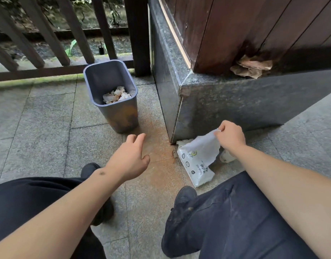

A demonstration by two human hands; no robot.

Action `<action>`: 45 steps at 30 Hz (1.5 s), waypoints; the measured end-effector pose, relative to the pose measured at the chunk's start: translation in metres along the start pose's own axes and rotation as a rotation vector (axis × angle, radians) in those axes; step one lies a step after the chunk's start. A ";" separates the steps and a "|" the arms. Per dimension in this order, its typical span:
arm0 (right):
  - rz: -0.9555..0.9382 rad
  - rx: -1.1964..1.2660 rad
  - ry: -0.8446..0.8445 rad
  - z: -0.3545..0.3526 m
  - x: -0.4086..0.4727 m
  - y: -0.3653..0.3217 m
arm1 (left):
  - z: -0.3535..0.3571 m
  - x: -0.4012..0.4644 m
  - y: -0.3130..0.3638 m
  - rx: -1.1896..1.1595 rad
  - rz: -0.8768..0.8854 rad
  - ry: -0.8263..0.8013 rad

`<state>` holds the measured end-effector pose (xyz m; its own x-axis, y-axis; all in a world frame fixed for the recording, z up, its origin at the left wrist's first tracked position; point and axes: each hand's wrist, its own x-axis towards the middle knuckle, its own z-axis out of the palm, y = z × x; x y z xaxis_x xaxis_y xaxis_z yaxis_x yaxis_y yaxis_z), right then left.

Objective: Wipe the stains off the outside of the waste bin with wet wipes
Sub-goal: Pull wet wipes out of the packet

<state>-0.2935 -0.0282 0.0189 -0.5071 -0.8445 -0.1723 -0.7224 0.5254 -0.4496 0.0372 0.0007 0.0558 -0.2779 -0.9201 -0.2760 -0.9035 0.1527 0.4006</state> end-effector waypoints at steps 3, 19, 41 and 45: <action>0.041 0.161 0.091 -0.007 0.006 -0.001 | 0.004 -0.003 -0.005 0.013 -0.026 -0.025; -0.157 0.290 -0.513 -0.012 0.047 -0.015 | 0.057 0.122 0.084 -0.252 0.058 -0.123; -0.178 0.210 -0.343 -0.046 0.079 0.009 | 0.060 0.163 0.138 -0.034 0.335 0.301; -0.193 0.336 -0.280 -0.052 0.066 0.010 | 0.055 0.160 0.144 -0.154 0.255 0.319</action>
<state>-0.3585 -0.0735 0.0491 -0.1995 -0.9429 -0.2667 -0.5756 0.3330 -0.7469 -0.1550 -0.1044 0.0207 -0.3493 -0.9290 0.1227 -0.7529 0.3562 0.5534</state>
